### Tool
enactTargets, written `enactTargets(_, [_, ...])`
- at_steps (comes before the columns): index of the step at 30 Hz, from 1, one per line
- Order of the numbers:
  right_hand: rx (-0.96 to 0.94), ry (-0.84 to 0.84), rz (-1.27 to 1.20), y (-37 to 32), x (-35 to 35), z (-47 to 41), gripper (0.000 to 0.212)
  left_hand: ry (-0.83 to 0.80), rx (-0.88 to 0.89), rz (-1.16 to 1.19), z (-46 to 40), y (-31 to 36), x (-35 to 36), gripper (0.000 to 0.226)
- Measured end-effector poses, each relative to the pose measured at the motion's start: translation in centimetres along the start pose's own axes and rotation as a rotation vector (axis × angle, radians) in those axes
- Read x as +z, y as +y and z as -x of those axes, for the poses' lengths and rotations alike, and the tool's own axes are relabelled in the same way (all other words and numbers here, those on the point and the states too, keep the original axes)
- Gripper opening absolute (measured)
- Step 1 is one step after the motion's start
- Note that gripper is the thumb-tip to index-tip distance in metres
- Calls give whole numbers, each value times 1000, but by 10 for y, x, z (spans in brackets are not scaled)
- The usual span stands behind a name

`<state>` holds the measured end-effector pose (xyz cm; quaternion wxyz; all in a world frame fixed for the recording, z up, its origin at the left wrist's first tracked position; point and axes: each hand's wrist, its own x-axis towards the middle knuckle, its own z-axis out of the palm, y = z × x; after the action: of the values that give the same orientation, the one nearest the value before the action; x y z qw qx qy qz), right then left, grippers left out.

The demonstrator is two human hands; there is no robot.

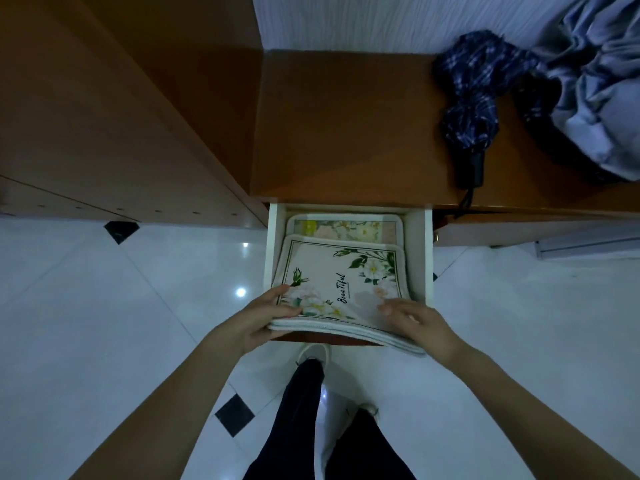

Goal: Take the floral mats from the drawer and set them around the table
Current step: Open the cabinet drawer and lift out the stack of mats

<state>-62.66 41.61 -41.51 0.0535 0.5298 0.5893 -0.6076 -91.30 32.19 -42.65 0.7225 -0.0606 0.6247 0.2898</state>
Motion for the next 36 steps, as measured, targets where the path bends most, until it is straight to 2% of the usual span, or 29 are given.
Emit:
enactTargets(3, [182, 174, -122, 16, -11, 5, 16, -19, 5, 61, 6, -13, -4, 68])
enactTargets(6, [342, 114, -262, 19, -13, 19, 25, -30, 3, 157, 10, -27, -7, 66])
enactTargets(10, [388, 196, -300, 20, -11, 27, 43, -20, -6, 208, 16, -45, -7, 64])
enactTargets(13, [481, 29, -425, 18, -13, 28, 42, -40, 3, 196, 23, -55, -11, 63])
enactTargets(17, [547, -141, -629, 21, -13, 36, 43, -82, 44, -68, 37, -66, -21, 72])
enactTargets(20, [509, -170, -552, 29, -3, 45, 57, -60, 101, -226, 49, -71, -25, 86])
enactTargets(24, [401, -45, -585, 30, 8, 65, 75, 22, 291, -374, 76, -71, -9, 87])
enactTargets(32, [24, 139, -539, -35, -8, 182, 84, 50, 586, -476, 196, -55, 39, 85])
enactTargets(36, [-142, 330, -521, -57, -27, 260, 83, -11, 728, -487, 264, -46, 74, 85])
